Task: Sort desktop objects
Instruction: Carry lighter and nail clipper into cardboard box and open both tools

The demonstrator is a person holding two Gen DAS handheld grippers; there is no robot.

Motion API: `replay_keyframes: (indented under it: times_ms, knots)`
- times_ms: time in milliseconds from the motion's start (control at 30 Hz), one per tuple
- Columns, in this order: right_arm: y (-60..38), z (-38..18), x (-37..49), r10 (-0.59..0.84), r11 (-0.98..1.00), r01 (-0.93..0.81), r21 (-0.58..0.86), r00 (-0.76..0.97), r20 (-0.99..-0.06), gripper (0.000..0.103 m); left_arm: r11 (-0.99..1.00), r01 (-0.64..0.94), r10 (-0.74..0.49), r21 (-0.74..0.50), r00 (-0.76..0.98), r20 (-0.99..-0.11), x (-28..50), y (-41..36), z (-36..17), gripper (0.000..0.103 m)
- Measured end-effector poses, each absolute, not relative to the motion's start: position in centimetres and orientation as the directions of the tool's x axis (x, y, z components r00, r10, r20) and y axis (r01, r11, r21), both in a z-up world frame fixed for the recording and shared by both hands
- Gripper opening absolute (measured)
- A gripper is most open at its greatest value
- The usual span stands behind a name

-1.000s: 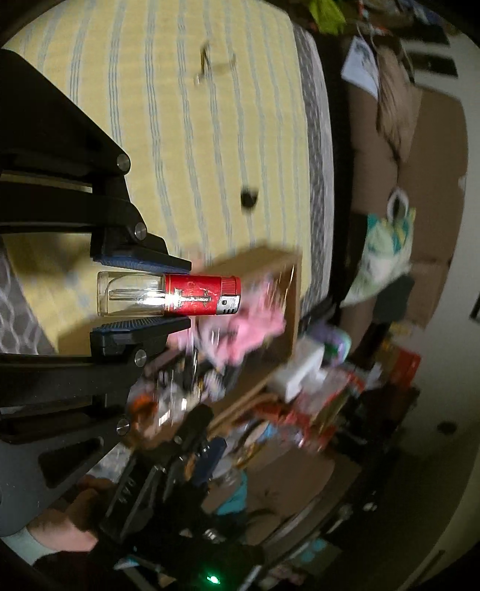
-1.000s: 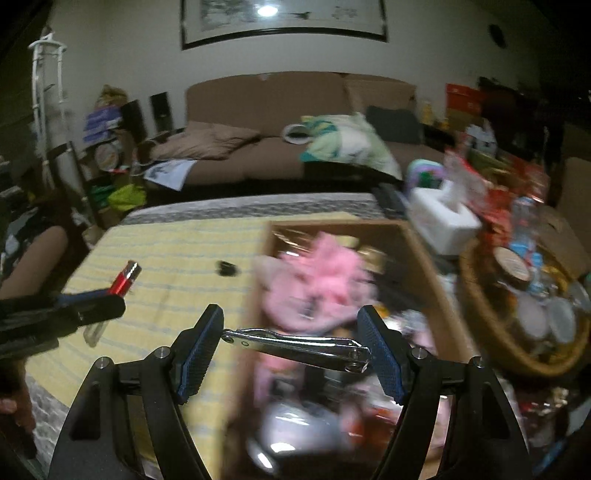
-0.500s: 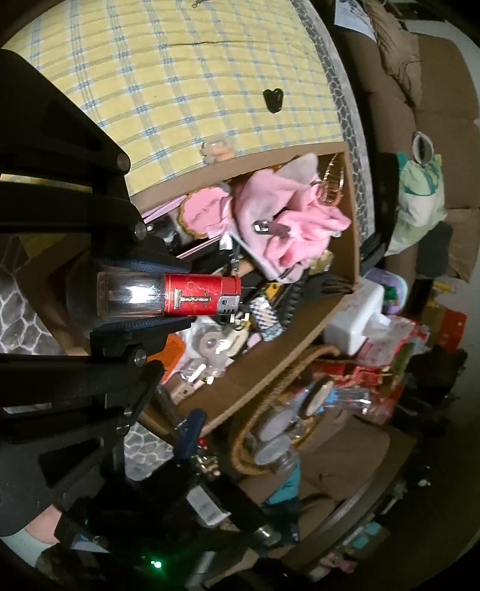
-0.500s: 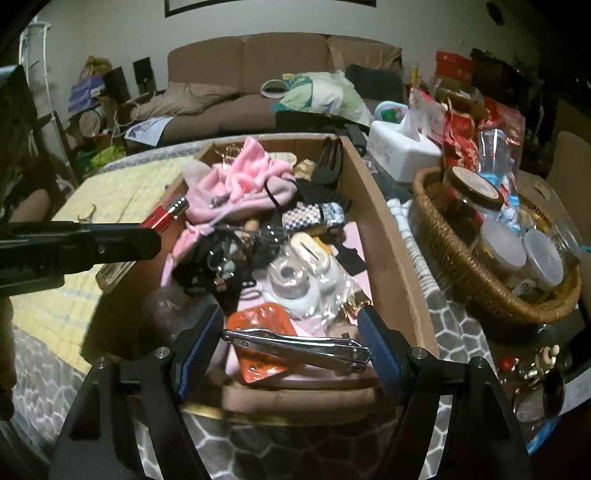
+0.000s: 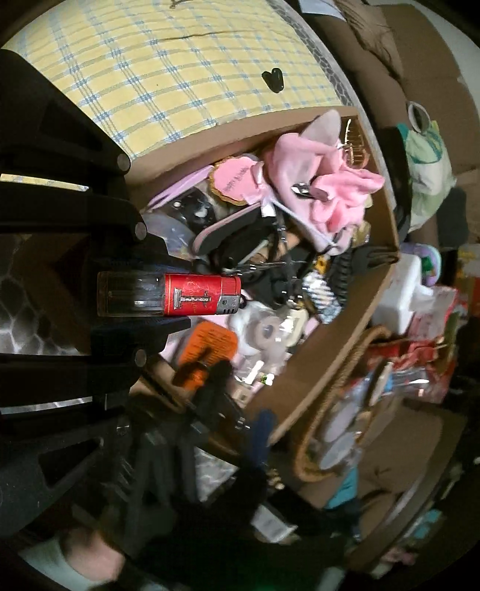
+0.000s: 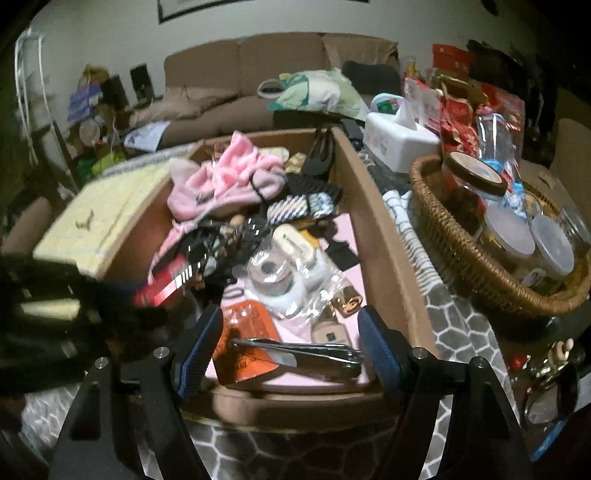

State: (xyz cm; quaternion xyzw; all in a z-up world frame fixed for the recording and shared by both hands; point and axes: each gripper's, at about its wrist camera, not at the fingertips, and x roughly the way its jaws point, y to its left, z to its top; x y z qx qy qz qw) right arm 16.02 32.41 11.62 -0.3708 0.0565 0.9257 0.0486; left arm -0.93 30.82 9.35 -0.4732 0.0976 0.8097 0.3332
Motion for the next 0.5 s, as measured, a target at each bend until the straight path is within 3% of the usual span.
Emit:
replay_keyframes:
  times_ms: [200,333,500]
  knots:
    - [33.9,13.7,16.6,0.003,-0.972,-0.152,0.177,-0.768,-0.641,0.083,-0.755,-0.637,0.441,-0.156,-0.317,-0.839,-0.8,30.2,9.1,0.022]
    - [34.6,15.1,16.8,-0.013,-0.959,-0.167,0.230,-0.783,-0.622,0.083,-0.759,-0.634,0.440,-0.149,-0.331,-0.835,-0.4,30.1,9.4,0.038]
    - [34.5,16.4,17.2,0.008,-0.957,-0.185,0.224,-0.788,-0.616,0.085,-0.786,-0.588,0.470,-0.192,-0.364,-0.804,-0.4,28.4,10.9,0.045]
